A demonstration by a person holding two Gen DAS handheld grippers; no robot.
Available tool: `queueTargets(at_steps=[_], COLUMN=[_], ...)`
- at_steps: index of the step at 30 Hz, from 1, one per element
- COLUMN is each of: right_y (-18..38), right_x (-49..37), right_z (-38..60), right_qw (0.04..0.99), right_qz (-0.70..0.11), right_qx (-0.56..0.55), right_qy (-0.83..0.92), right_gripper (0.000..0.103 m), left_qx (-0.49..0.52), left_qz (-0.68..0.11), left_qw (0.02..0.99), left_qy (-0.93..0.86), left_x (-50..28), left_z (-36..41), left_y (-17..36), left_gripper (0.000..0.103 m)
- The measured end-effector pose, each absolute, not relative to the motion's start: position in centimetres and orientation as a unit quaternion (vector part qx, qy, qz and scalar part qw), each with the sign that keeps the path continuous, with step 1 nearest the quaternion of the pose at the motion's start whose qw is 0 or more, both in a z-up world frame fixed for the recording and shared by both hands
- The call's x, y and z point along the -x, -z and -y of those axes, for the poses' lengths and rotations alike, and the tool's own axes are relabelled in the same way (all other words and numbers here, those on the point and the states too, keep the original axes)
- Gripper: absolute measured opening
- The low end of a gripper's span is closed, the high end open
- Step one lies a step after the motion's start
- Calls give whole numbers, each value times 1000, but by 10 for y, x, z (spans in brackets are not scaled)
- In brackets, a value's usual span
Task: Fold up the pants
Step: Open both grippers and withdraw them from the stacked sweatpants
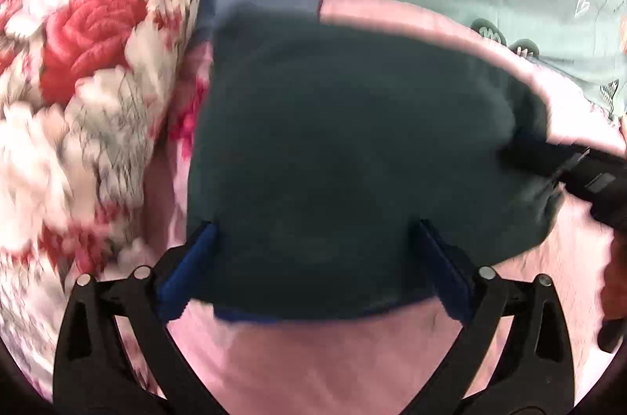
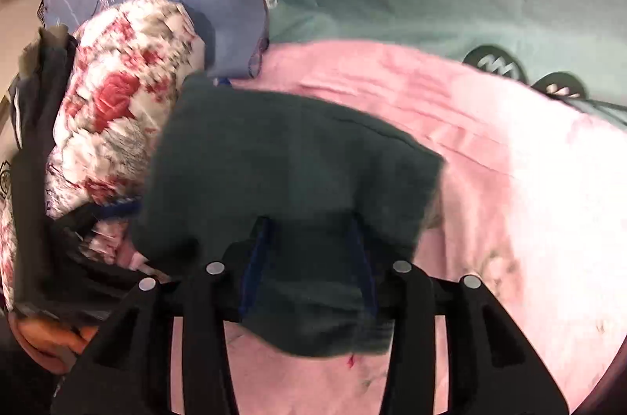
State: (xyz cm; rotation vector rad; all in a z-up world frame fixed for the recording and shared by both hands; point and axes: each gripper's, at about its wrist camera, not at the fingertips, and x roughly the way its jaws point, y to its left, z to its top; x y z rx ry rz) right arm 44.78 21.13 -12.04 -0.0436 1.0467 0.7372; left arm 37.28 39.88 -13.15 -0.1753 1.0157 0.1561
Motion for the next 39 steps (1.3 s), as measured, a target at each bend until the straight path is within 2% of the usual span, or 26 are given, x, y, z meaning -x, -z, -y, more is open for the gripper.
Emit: queueTargets(at_steps=[3, 6, 7, 9, 10, 11, 15, 25, 39], right_y=[68, 27, 18, 5, 0, -2, -4, 6, 7], right_x=[-417, -376, -365, -340, -326, -317, -279, -223, -202], right_z=[-193, -178, -175, -168, -165, -164, -152, -140, -125], right_qw=[829, 858, 861, 865, 865, 866, 873, 864, 869], right_qz=[-435, -396, -393, -390, -390, -389, -383, -400, -401], right_qx=[-4, 12, 16, 24, 33, 39, 57, 74, 69], right_qy=[-351, -326, -321, -314, -313, -312, -295, -296, -282], right_gripper=[49, 58, 67, 75, 92, 101, 102, 102, 102], left_qx=[123, 132, 131, 122, 118, 113, 105, 95, 77], left_qz=[-422, -397, -392, -386, -385, -384, -378, -383, -384], left_qw=[894, 903, 905, 908, 908, 909, 912, 910, 914], left_qy=[-82, -100, -105, -111, -115, -119, -119, -125, -106], left_x=[-335, -303, -297, -273, -268, -260, -222, -164, -145], left_z=[-401, -397, -392, -384, -378, -374, -352, -333, -315], left_y=[77, 32, 22, 2, -4, -10, -31, -29, -25], left_gripper=[100, 101, 101, 101, 101, 101, 101, 101, 101])
